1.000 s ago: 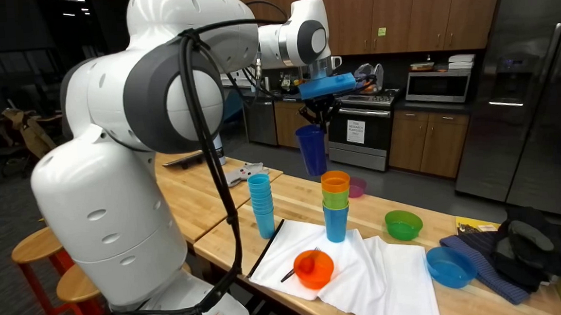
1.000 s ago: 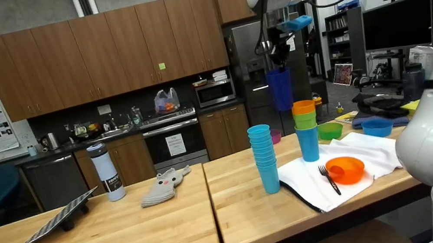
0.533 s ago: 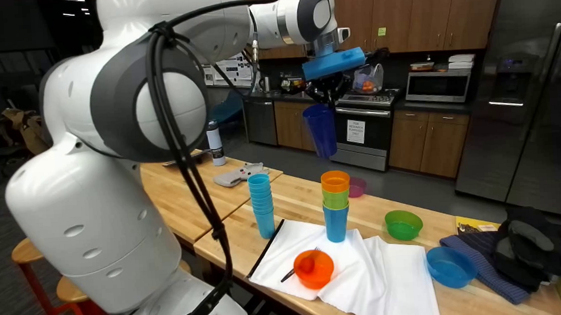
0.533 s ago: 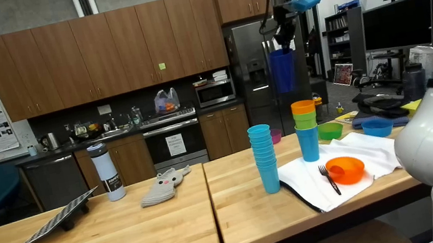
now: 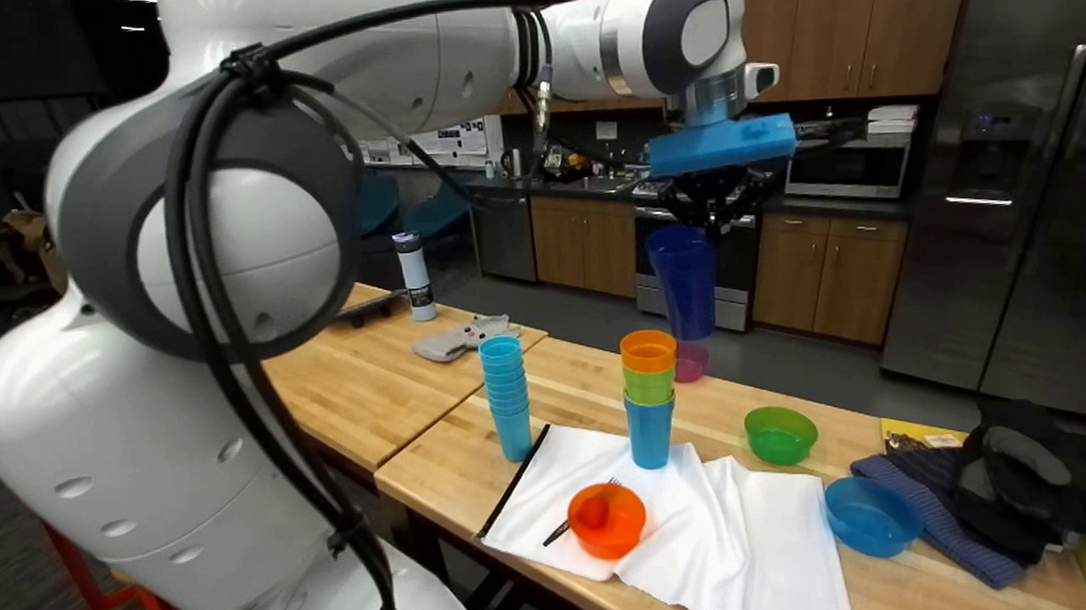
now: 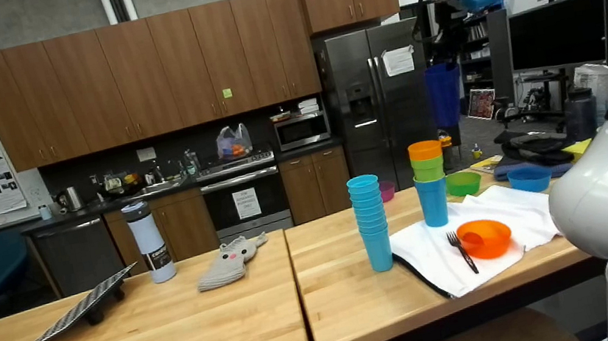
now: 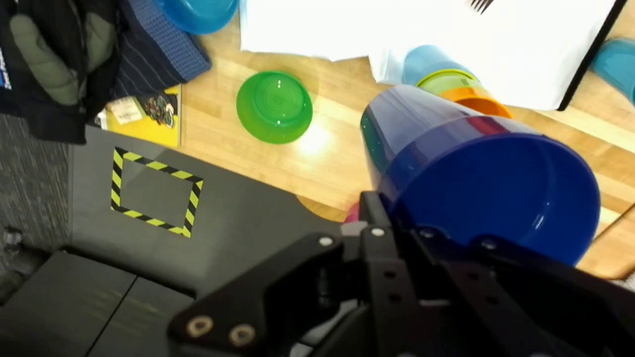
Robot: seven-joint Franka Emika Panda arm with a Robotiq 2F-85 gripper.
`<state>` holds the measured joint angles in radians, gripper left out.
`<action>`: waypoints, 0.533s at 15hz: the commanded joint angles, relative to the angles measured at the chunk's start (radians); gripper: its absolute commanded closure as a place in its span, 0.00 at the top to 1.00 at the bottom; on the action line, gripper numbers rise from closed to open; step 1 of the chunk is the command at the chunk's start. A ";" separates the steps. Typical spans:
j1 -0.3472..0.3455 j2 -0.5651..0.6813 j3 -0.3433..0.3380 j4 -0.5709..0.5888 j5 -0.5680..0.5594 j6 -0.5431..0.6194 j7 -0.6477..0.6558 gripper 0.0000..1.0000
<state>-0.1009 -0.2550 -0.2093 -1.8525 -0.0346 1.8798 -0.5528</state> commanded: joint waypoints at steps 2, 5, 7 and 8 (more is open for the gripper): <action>-0.027 0.002 -0.041 -0.088 0.028 0.023 0.051 0.01; -0.041 0.025 -0.059 -0.116 0.034 0.018 0.072 0.01; -0.047 0.030 -0.063 -0.151 0.036 0.019 0.096 0.01; -0.056 0.035 -0.072 -0.160 0.031 0.017 0.089 0.01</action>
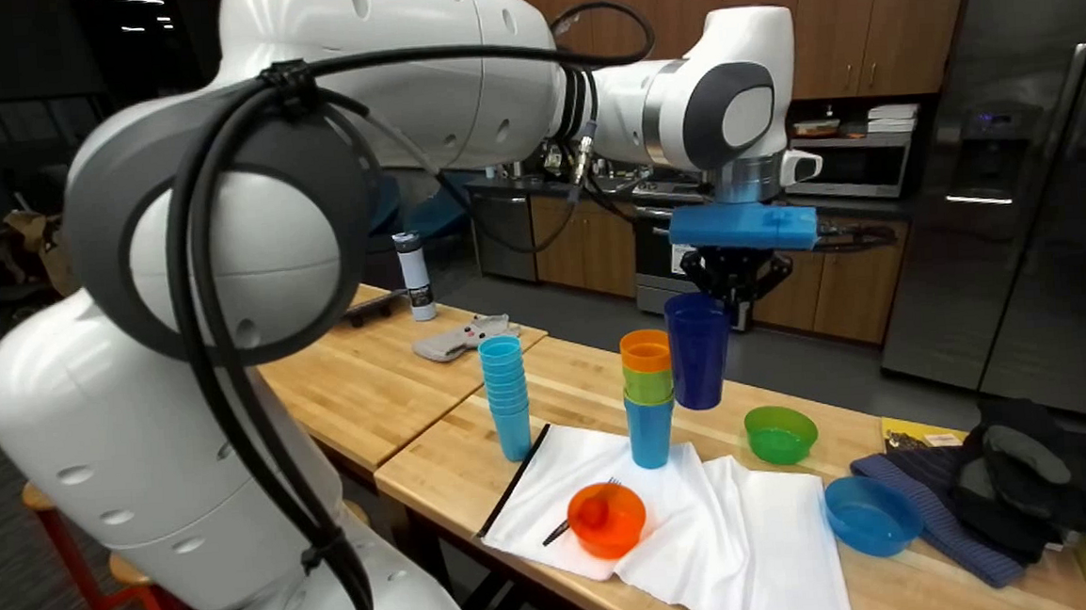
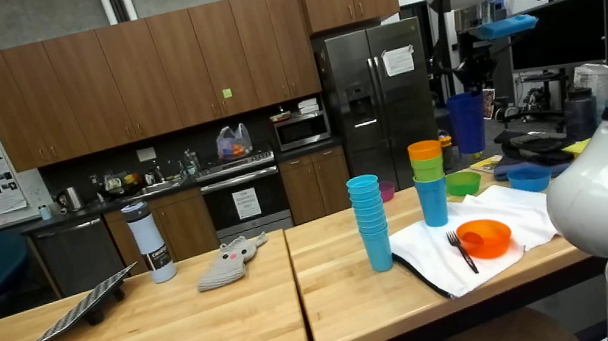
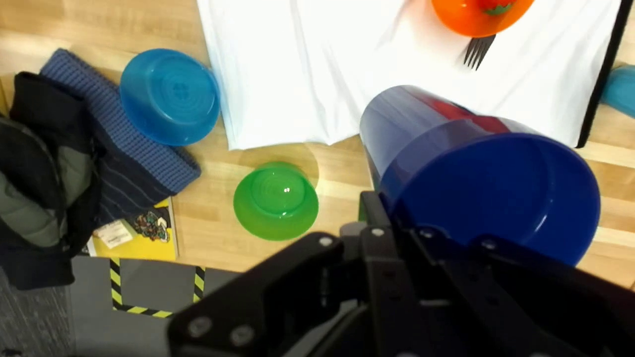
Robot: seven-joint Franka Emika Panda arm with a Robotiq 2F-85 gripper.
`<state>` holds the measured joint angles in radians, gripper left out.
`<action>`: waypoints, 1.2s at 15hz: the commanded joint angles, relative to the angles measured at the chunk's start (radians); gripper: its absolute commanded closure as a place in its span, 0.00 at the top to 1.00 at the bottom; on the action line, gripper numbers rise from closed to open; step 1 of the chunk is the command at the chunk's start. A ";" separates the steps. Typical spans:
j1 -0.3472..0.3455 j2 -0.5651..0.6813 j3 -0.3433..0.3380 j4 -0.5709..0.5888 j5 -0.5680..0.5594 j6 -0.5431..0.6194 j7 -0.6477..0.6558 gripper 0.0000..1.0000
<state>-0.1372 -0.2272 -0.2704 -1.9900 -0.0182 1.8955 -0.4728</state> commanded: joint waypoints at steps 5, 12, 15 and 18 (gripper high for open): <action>-0.036 0.016 -0.010 -0.115 -0.033 0.064 -0.006 0.01; -0.058 0.088 -0.022 -0.145 -0.130 0.117 -0.087 0.01; -0.063 0.125 -0.020 -0.155 -0.169 0.144 -0.132 0.01; -0.068 0.162 -0.015 -0.161 -0.199 0.189 -0.183 0.01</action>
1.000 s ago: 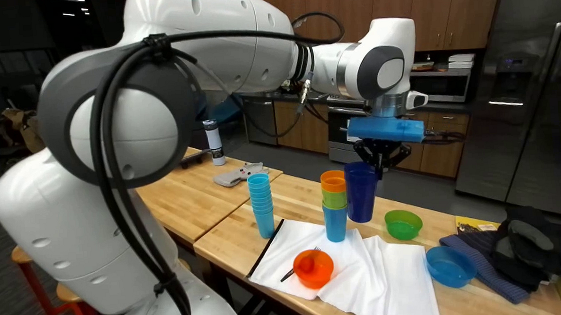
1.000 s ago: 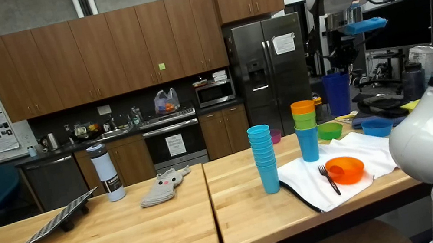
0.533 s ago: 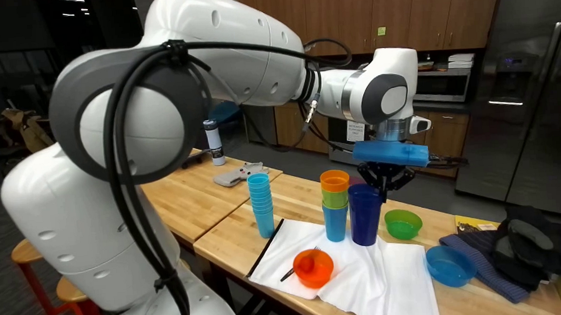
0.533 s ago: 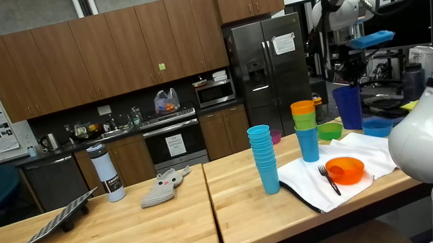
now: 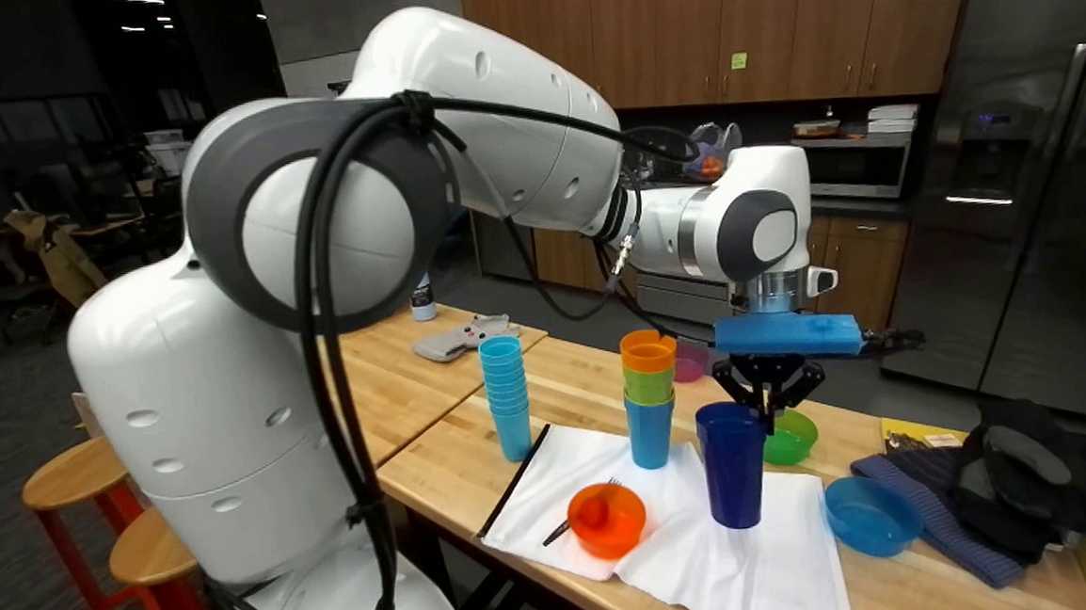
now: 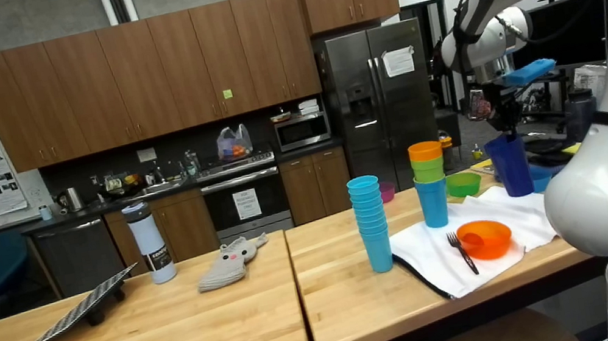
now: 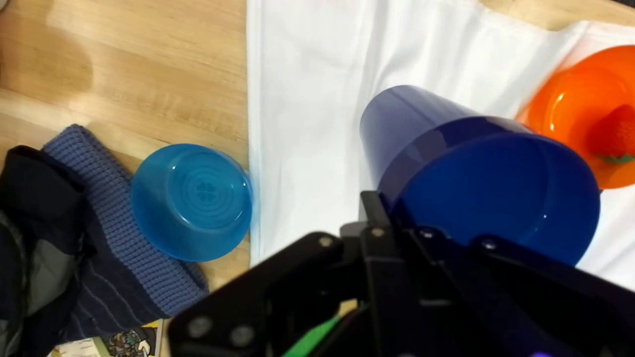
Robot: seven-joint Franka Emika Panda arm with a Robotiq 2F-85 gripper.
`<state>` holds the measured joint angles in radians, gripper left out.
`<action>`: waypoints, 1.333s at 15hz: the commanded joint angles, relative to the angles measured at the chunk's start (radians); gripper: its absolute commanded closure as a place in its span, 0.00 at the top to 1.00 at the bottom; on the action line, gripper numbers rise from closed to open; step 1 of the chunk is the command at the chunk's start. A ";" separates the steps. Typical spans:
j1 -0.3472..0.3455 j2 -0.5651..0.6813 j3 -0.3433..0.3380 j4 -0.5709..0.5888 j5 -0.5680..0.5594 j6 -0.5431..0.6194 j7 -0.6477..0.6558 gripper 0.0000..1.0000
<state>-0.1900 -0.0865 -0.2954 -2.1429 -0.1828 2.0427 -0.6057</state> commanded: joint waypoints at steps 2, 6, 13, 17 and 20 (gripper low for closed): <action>-0.024 0.053 0.006 0.008 -0.056 0.066 -0.086 0.01; -0.047 0.071 0.001 -0.009 -0.099 0.123 -0.112 0.01; -0.087 0.067 -0.004 -0.045 -0.062 0.232 -0.108 0.01; -0.098 0.071 -0.009 -0.059 0.065 0.295 -0.124 0.01; -0.103 0.077 -0.012 -0.072 0.111 0.327 -0.134 0.01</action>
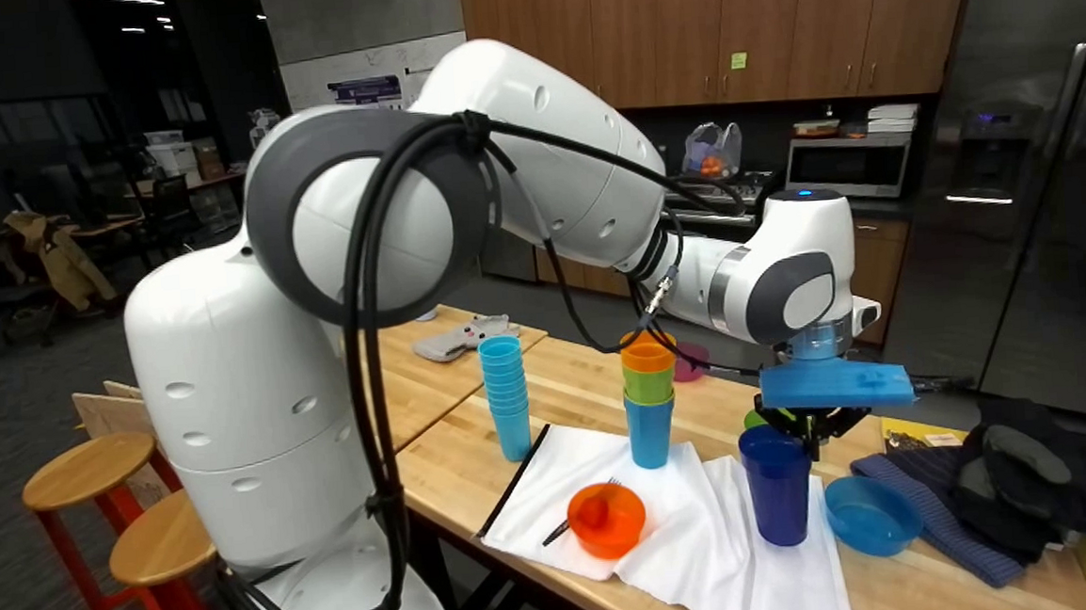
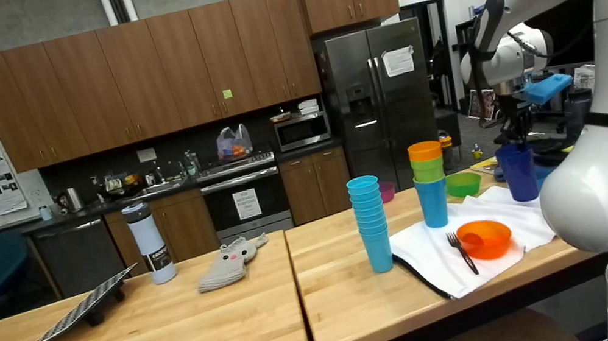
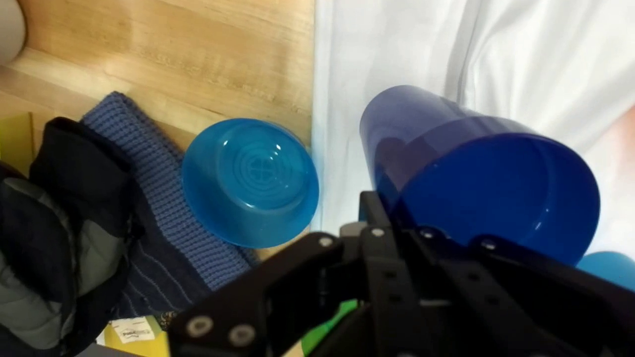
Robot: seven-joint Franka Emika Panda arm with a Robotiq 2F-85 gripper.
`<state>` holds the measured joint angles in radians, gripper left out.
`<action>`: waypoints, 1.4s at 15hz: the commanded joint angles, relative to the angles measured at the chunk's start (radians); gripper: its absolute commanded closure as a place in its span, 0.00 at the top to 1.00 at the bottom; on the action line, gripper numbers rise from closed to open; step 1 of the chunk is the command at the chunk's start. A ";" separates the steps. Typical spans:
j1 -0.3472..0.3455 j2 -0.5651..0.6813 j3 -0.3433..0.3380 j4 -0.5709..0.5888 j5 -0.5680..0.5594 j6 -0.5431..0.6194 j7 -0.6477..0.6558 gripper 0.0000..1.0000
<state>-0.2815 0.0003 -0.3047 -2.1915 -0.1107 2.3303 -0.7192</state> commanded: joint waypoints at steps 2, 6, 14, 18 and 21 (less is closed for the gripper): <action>-0.016 -0.010 -0.006 -0.032 0.035 0.050 -0.020 0.01; -0.026 -0.009 -0.014 -0.039 0.010 0.053 -0.002 0.01; -0.041 -0.006 -0.028 -0.061 -0.003 0.090 0.031 0.29; -0.039 0.004 -0.025 -0.050 0.013 0.073 0.020 0.22; -0.039 0.005 -0.026 -0.050 0.013 0.074 0.021 0.30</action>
<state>-0.3168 0.0058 -0.3350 -2.2427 -0.0967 2.4067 -0.7003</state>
